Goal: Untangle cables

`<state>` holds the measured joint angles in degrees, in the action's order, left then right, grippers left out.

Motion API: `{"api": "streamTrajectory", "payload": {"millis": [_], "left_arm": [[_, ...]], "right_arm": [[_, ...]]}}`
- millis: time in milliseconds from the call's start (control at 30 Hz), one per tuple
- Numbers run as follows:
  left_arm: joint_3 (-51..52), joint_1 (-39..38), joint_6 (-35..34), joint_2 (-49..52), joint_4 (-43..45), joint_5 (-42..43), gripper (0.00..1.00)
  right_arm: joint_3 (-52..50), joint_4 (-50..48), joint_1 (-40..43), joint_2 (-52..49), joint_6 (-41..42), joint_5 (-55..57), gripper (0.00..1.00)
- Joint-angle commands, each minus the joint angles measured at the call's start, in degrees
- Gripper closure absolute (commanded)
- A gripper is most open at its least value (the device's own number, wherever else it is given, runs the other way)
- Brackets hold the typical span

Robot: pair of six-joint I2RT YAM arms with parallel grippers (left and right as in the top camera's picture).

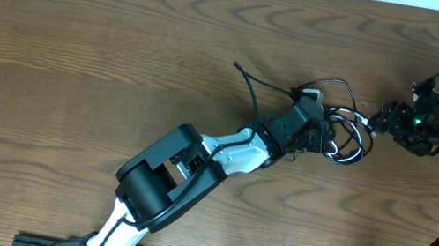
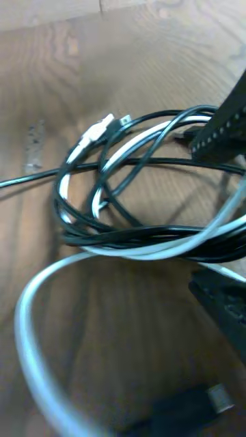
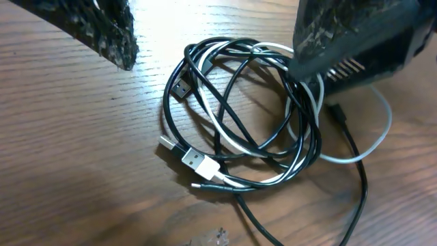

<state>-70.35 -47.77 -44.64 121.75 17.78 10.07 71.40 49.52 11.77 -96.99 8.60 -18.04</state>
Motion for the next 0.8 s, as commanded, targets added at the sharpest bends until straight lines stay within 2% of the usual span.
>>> {"api": "streamTrajectory", "payload": {"millis": [0,67,133,200,233,433,500,533,633,767], "left_arm": [[-2.3,0.2,2.6,1.2,0.8,-3.5,0.49],[-2.4,0.2,2.6,1.5,0.8,-3.5,0.53],[-2.4,0.2,2.6,1.5,0.8,-3.5,0.64],[-2.4,0.4,2.6,1.2,0.3,-3.5,0.85],[-2.4,0.6,2.6,1.0,-0.4,-3.5,0.91],[-2.4,2.7,4.9,-1.3,-6.0,0.1,0.93],[-2.4,3.8,8.7,-3.0,-8.4,6.4,0.92],[-2.4,4.8,12.0,-4.8,-10.5,12.4,0.93],[-2.4,6.6,17.1,-8.3,-14.1,21.6,0.92],[-2.4,8.9,20.3,-13.0,-18.6,27.3,0.93]], "right_arm": [[0.1,0.2,-1.2,0.2,0.5,-0.3,0.3],[0.1,0.2,-1.4,0.2,0.1,-0.3,0.3],[0.1,0.3,-1.6,0.2,0.0,-0.3,0.3],[0.1,0.5,-1.7,0.2,-0.1,-0.3,0.3],[0.1,0.5,-1.7,0.2,-0.1,-0.3,0.3],[0.1,0.2,-1.8,0.2,-0.1,-0.7,0.29],[0.1,0.2,-2.4,0.2,-0.2,-2.0,0.28],[0.1,0.2,-3.1,0.2,-2.1,-4.5,0.29],[0.1,0.2,-5.1,0.2,-5.8,-8.8,0.32],[0.1,0.4,-8.6,0.2,-6.1,-9.1,0.32]]}}
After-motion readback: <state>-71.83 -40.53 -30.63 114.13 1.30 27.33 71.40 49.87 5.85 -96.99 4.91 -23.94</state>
